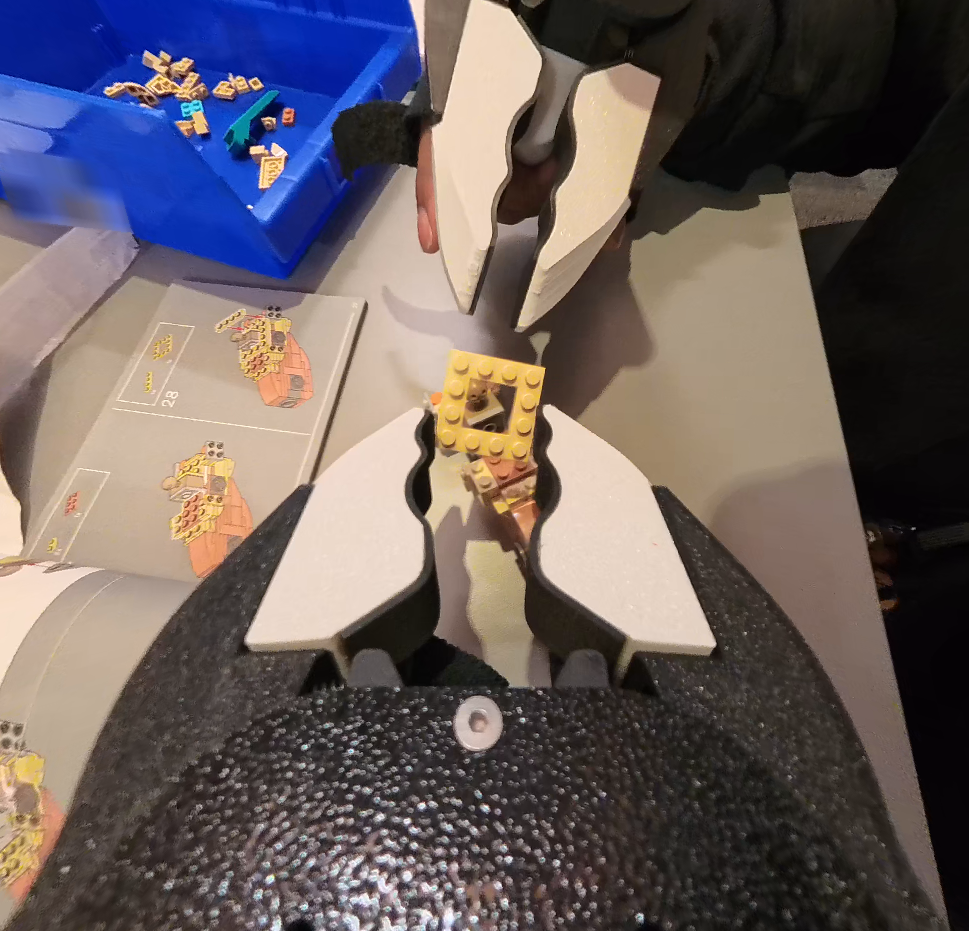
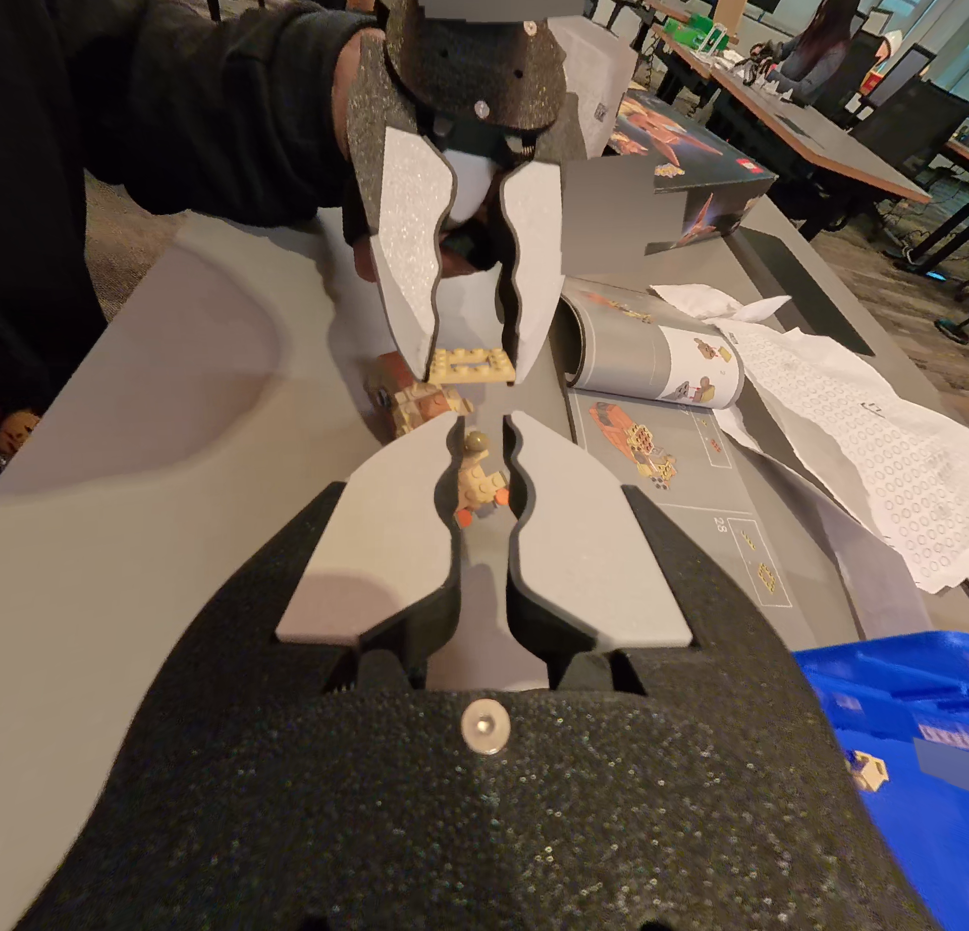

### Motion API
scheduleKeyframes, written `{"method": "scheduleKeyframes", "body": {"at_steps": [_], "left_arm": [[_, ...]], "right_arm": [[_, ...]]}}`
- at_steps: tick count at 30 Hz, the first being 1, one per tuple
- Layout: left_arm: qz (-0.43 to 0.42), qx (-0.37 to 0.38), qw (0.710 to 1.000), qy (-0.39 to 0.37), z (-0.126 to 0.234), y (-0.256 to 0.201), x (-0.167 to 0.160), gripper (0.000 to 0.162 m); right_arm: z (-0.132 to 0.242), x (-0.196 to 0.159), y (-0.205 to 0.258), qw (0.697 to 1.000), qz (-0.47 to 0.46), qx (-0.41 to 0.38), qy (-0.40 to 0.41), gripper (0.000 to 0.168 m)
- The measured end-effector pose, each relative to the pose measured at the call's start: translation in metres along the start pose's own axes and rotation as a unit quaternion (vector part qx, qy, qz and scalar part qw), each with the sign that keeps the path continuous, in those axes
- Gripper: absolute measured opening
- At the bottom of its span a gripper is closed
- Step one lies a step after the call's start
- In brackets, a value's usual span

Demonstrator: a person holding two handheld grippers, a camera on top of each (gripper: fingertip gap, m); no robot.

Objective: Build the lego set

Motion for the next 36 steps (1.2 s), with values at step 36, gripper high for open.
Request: {"method": "scheduleKeyframes", "body": {"at_steps": [36], "left_arm": [[0.061,0.073,0.995,-0.032,0.010,0.038,-0.004,0.036]], "right_arm": [[-0.005,-0.032,0.003,0.999,-0.046,0.020,0.020,0.022]]}}
Point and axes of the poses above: each gripper's, where its closed fingertips meet, z back along the fingers, x out of its top, y = z × x across the jaws, the point moved 7 cm from there along z, back along the fingers, and after that the axes turned 15 degrees about z, right-handed, at the moved point
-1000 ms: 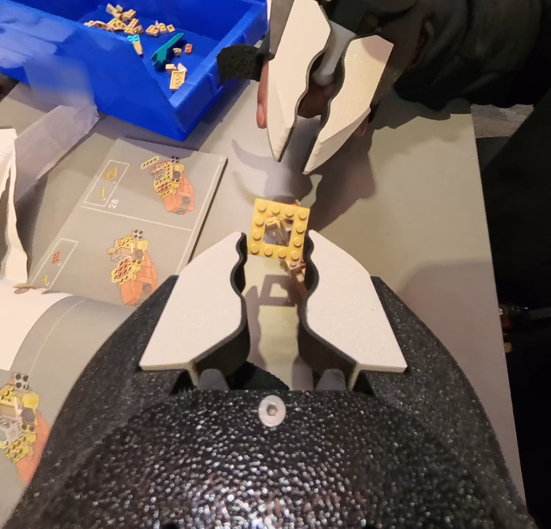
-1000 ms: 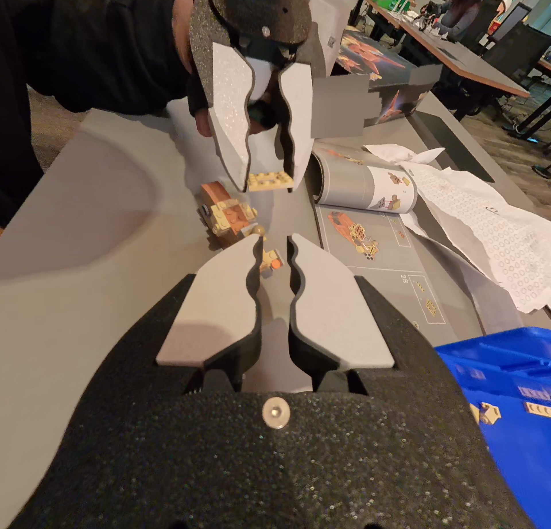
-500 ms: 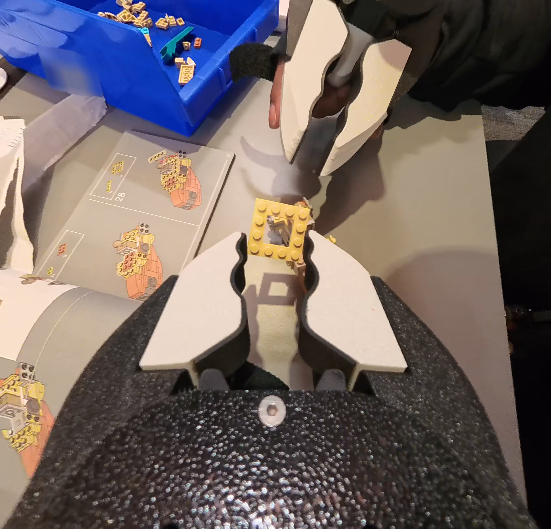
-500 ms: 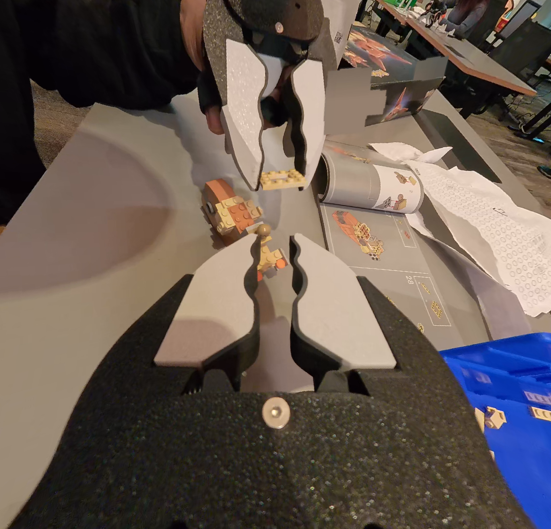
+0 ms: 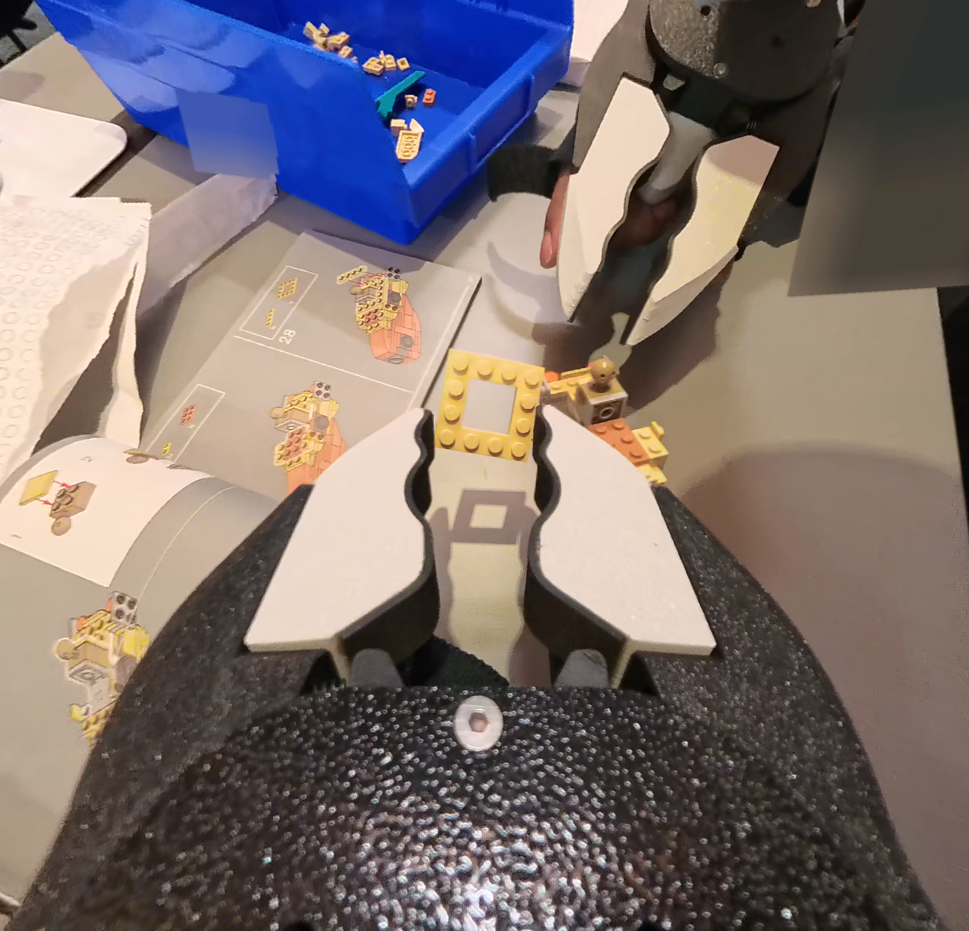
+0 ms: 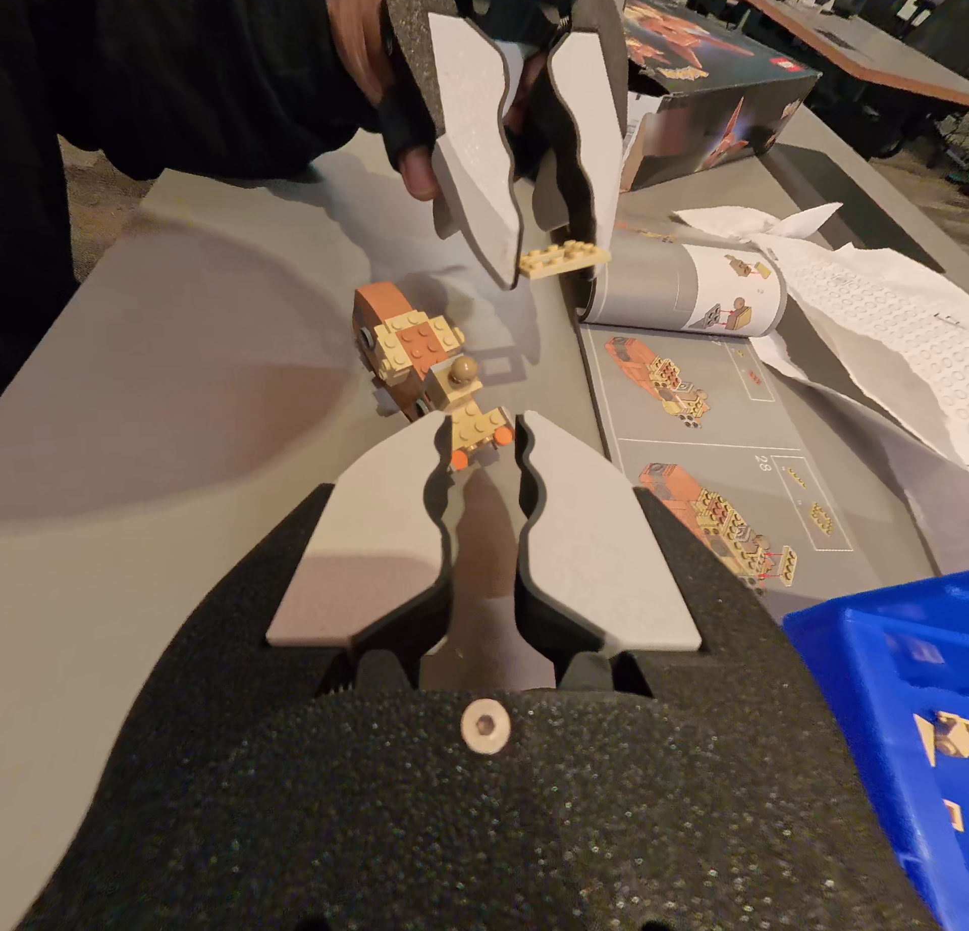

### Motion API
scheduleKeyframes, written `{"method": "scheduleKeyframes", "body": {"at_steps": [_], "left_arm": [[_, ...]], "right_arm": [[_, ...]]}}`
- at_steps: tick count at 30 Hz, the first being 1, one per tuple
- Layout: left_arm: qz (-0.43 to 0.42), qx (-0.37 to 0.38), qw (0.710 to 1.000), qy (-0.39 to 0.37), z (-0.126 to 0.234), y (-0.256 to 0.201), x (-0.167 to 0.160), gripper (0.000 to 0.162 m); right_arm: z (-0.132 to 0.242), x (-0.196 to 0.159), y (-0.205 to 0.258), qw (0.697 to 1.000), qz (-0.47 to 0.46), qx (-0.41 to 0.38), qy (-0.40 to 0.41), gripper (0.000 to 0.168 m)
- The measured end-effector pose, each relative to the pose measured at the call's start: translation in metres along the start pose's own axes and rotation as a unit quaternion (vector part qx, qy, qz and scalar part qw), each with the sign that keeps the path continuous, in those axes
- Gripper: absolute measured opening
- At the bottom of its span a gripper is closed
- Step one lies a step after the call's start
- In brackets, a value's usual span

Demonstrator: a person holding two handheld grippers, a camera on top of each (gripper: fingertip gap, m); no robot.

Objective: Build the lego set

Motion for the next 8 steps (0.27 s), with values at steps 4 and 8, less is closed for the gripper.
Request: {"method": "scheduleKeyframes", "body": {"at_steps": [4,8], "left_arm": [[0.007,0.008,1.000,-0.007,0.002,0.009,-0.001,0.036],[0.017,0.005,1.000,-0.010,0.002,0.013,-0.003,0.036]], "right_arm": [[0.004,-0.004,0.000,1.000,-0.005,-0.001,-0.005,0.023],[0.009,-0.007,-0.004,1.000,-0.021,-0.004,-0.021,0.023]]}}
Point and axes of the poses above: each gripper's, where its closed fingertips meet, z back along the fingers, x out of its top, y = z × x across the jaws, the point moved 7 cm from there along z, back along the fingers, and after that the axes turned 15 degrees about z, right-handed, at the moved point
